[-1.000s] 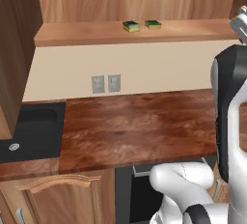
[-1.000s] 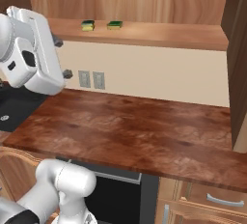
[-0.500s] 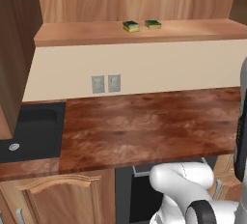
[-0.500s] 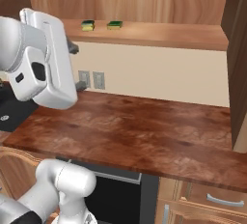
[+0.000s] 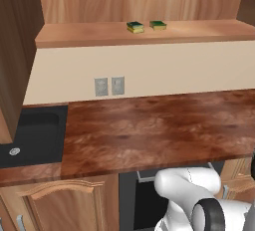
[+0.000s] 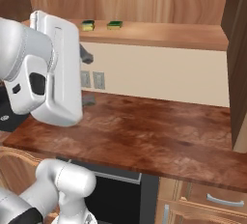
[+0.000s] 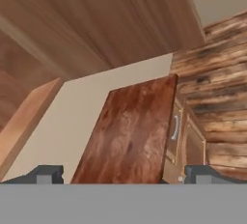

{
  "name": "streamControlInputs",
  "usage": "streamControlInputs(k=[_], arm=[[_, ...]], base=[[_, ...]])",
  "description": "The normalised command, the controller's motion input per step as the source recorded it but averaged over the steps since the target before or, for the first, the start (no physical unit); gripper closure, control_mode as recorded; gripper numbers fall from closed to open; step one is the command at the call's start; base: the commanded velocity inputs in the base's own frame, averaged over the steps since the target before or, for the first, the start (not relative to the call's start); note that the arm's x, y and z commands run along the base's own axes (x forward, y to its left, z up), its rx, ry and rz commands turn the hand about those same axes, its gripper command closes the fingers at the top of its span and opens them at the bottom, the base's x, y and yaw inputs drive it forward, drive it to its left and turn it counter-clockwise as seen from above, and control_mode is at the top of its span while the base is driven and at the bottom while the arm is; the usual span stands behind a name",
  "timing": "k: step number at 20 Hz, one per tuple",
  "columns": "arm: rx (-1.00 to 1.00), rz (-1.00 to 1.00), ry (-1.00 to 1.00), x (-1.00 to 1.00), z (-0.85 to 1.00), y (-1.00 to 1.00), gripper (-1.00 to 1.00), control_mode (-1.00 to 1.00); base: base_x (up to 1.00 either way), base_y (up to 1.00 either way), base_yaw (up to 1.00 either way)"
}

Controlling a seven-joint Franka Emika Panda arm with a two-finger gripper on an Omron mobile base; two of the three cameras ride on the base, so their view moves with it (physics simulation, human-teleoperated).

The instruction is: Pick up the sponge and sponge from the sink, and place them back in the cabinet, and close the cabinet doors.

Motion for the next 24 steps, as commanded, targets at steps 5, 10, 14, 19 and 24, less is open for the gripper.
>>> streamControlInputs(k=[5, 10, 14, 19, 24], arm=[[0.02, -0.14, 0.00, -0.39, 0.04, -0.34, -1.00, -1.00], [0.00, -0.04, -0.12, -0.36, 0.04, -0.37, -1.00, -1.00], [0.00, 0.00, -0.15, -0.42, 0.00, -0.38, -1.00, -1.00], [0.00, 0.00, -0.10, -0.32, 0.00, -0.39, -1.00, -1.00], [-0.01, 0.00, -0.10, -0.13, -0.01, -0.31, -1.00, -1.00]], base=[[0.00, 0.00, 0.00], [0.00, 0.00, 0.00], [0.00, 0.00, 0.00], [0.00, 0.00, 0.00], [0.00, 0.00, 0.00]])
